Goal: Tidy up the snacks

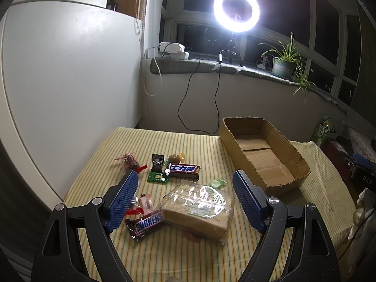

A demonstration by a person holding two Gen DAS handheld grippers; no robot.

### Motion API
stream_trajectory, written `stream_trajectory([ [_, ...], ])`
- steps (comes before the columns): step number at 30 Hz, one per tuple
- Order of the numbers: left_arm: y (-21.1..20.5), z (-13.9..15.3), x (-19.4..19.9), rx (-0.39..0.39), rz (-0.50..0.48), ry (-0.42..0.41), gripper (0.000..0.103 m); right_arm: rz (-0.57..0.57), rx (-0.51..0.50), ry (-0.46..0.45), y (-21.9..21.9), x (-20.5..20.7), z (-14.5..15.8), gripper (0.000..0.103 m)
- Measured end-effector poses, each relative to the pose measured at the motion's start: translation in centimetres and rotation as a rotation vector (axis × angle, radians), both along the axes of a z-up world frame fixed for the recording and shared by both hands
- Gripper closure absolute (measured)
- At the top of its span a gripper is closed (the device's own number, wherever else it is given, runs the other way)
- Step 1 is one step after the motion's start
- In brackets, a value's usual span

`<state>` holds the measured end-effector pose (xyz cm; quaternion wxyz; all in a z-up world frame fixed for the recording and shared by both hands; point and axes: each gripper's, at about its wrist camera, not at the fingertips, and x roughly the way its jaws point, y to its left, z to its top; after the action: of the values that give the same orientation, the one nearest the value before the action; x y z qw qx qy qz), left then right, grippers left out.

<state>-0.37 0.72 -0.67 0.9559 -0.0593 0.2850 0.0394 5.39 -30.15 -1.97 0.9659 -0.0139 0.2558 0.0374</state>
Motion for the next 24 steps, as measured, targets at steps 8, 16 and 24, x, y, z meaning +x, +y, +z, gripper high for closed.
stream_trajectory([
  [8, -0.01, 0.00, 0.01, 0.001, 0.002, 0.000, 0.020, 0.002, 0.000, 0.003, -0.02, 0.04, 0.03, 0.000],
  [16, 0.12, -0.17, -0.04, -0.007, 0.000, 0.008, 0.020, 0.011, -0.002, 0.012, 0.31, 0.06, -0.31, 0.000],
  [24, 0.61, -0.55, 0.45, -0.031, -0.006, 0.022, 0.020, 0.023, -0.002, 0.027, 0.47, 0.47, -0.59, 0.000],
])
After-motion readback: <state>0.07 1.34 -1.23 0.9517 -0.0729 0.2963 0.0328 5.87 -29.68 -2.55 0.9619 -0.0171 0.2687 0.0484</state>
